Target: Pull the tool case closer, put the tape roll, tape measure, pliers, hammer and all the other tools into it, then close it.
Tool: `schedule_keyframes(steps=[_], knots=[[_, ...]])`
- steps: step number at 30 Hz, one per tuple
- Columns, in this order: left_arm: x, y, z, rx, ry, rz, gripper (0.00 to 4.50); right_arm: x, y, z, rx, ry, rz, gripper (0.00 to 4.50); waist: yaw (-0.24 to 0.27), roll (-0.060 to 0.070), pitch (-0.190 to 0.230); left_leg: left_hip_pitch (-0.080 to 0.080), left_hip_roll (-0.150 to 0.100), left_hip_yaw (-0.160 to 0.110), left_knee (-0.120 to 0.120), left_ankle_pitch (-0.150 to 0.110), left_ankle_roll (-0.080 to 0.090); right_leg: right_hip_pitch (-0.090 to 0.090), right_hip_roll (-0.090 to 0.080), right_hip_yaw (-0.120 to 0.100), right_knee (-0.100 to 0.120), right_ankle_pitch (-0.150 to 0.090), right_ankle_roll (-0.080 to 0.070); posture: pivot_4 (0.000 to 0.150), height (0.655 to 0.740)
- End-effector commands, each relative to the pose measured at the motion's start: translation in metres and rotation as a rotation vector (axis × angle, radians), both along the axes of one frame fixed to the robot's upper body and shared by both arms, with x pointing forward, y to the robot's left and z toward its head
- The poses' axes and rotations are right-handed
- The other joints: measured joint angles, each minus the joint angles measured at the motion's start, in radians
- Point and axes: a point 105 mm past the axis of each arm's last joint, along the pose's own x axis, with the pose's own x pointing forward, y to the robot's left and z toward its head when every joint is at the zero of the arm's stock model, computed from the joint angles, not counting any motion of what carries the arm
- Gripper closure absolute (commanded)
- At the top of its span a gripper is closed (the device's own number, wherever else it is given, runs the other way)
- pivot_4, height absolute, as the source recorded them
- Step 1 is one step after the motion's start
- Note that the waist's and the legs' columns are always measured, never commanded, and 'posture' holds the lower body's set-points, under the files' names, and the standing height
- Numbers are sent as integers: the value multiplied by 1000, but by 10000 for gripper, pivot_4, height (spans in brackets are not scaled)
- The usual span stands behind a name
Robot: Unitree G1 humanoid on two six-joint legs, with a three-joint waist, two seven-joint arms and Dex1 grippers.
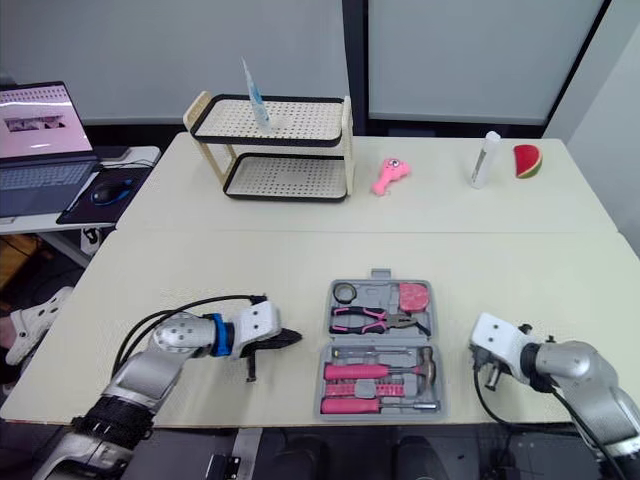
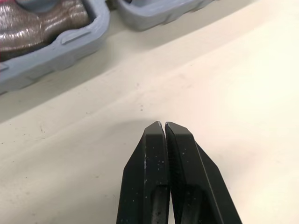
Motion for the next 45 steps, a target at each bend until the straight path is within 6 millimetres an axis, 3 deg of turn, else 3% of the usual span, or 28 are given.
schedule_keyframes(steps=[1, 4, 9, 19, 25, 27, 36, 45], knots=[[-26, -33, 28, -104, 5, -160, 45000, -5, 8, 20, 103, -48, -19, 44821, 0, 0, 0, 0, 0, -1, 0, 0, 0, 0, 0, 0, 0, 0, 0, 1500, 7290], [-45, -52, 23, -91, 55, -265, 45000, -10, 11, 22, 139, -51, -36, 44821, 2, 1, 0, 0, 0, -1, 0, 0, 0, 1, 0, 0, -1, 0, 0, 1500, 7290], [-56, -74, 1, -32, 97, -371, 45000, -13, 17, 23, 159, -66, -55, 44821, 1, 1, -1, 1, 0, -1, 0, 0, 0, 2, 1, 0, -1, 0, 0, 1500, 7290], [-52, -96, -32, 49, 90, -446, 45000, -18, 23, 28, 193, -53, -72, 44821, 1, 1, -1, 1, -1, 0, 0, 0, 0, 1, 1, -1, -1, 0, 0, 1500, 7290], [-49, -99, -47, 86, 96, -435, 45000, -11, 29, 40, 340, 11, -153, 44821, 1, 2, -1, 1, -1, 0, 0, 0, 0, 2, 1, -1, -1, 0, 0, 1500, 7290], [-50, -96, -50, 99, 102, -437, 45000, -5, 30, 46, 410, 58, -187, 39714, 1, 2, -1, 2, -1, 0, 0, 0, 0, 2, 1, -1, -1, 0, 0, 1500, 7290], [-52, -92, -55, 118, 114, -446, 45000, 34, 39, 65, 556, 174, -317, 25366, 0, 3, -2, 5, -1, 0, -1, 0, 0, 4, 1, 0, -1, 0, 0, 1500, 7290], [-56, -92, -60, 125, 130, -439, 45000, 75, 53, 49, 635, 79, -476, 7175, -2, 3, -3, 5, -1, 0, -1, 0, 0, 4, 1, 0, -1, 0, 0, 1500, 7290]])
